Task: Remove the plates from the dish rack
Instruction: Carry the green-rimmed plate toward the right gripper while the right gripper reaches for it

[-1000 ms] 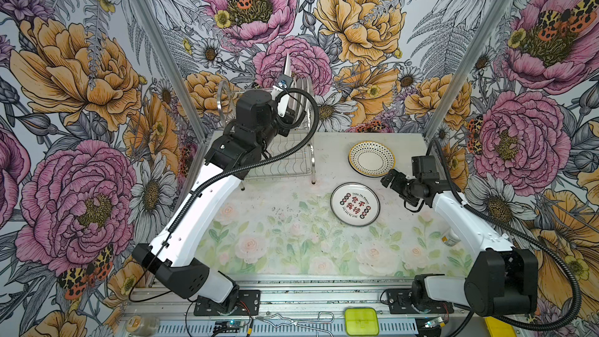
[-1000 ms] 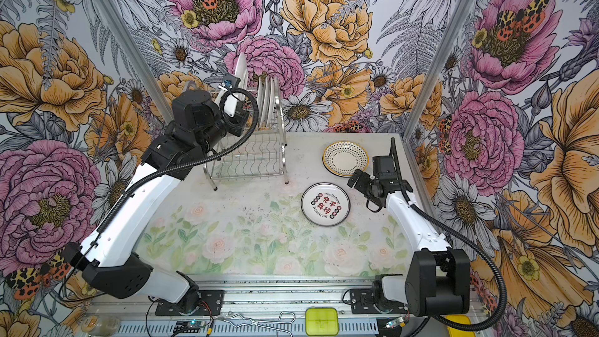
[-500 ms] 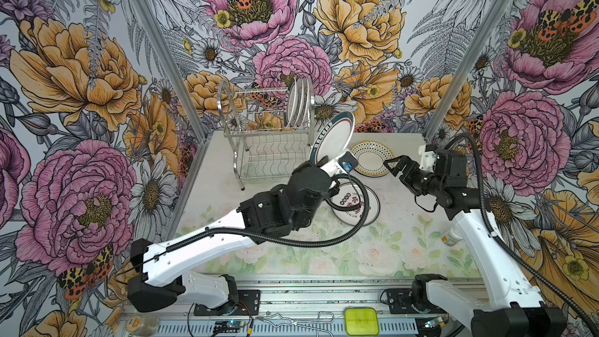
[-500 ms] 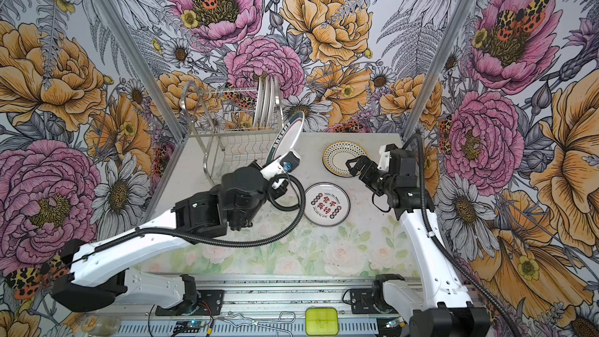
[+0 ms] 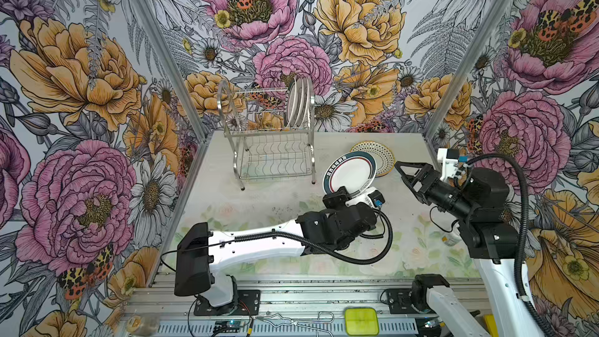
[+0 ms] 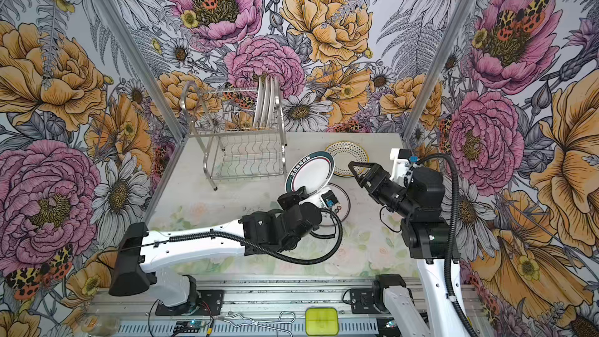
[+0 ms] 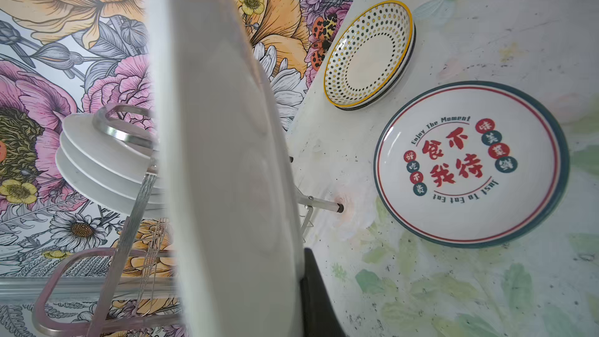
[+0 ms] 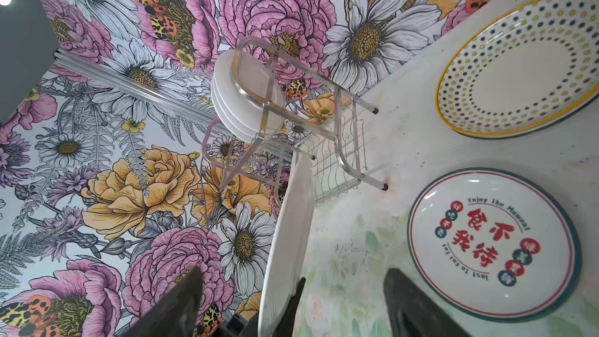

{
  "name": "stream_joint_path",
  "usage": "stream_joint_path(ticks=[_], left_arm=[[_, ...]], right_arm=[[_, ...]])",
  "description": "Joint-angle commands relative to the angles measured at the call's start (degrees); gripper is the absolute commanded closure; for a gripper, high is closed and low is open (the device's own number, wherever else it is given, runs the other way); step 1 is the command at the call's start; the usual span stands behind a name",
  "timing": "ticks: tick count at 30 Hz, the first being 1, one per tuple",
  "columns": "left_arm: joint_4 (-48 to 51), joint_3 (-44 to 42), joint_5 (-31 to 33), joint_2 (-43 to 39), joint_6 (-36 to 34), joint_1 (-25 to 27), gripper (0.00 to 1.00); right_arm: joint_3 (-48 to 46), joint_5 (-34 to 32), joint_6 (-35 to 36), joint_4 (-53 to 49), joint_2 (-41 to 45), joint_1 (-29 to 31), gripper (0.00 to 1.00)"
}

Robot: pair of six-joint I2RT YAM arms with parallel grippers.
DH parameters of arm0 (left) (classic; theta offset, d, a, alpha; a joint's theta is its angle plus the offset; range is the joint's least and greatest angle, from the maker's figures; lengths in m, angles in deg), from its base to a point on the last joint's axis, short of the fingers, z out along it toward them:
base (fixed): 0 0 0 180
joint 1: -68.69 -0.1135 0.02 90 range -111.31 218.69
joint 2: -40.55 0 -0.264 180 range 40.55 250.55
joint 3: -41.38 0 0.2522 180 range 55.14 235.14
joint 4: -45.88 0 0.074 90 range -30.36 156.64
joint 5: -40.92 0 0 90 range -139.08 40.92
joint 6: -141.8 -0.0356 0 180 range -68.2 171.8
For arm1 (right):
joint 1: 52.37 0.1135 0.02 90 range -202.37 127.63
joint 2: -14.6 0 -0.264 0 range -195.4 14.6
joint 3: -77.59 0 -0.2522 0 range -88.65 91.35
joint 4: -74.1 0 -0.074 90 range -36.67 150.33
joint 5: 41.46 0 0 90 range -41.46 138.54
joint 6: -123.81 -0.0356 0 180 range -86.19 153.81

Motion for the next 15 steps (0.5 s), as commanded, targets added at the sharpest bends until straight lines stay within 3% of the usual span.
stream_joint_path(ticks=[1, 5, 15], left_arm=[[-6.3, 0.1, 3.6, 0.9, -2.1, 0.1, 1.00], [-7.8, 1.4, 3.6, 3.9, -5.2, 0.1, 1.00], [-8.7, 3.0, 2.1, 5.8, -6.5, -0.3, 1.00]], right_arm=[[-0.8, 3.2, -0.1, 0.5, -2.0, -0.1, 0.13], [-0.7, 4.5, 0.3, 1.5, -4.6, 0.6, 0.21], [-1.5, 4.6, 1.8, 3.1, -9.2, 2.4, 0.29]])
